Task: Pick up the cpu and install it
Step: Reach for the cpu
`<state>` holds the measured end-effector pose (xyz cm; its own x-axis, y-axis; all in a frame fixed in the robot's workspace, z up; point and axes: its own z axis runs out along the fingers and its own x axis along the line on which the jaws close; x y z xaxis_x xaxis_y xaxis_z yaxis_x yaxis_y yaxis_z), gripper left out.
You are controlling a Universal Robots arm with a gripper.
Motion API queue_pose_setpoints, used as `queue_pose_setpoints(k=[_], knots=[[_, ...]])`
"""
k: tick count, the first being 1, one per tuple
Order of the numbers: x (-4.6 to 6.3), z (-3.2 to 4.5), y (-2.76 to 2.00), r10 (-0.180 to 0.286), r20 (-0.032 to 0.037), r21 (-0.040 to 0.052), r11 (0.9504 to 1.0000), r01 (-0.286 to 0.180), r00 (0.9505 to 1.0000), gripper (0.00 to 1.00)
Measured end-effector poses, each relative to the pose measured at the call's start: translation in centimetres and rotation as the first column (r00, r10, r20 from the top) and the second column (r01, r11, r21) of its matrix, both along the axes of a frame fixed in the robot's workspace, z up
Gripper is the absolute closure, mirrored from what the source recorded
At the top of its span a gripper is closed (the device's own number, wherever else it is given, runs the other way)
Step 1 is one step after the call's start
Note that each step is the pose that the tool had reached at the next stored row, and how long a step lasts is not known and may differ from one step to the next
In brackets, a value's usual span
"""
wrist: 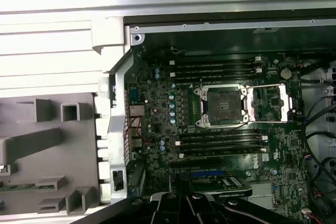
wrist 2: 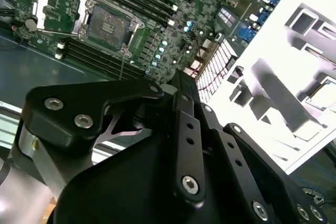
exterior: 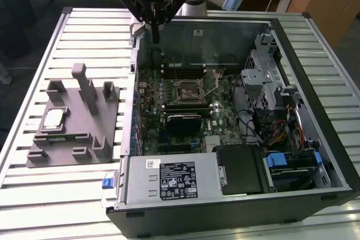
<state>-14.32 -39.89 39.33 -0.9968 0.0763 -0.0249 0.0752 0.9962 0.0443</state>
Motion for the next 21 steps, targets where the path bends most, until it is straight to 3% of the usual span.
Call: queue_pose_setpoints(k=[21], knots=[[-3.9,-0.05,0.05,0.0,0.0032,-0.0001,1.0,0.0,1.0,0.89]])
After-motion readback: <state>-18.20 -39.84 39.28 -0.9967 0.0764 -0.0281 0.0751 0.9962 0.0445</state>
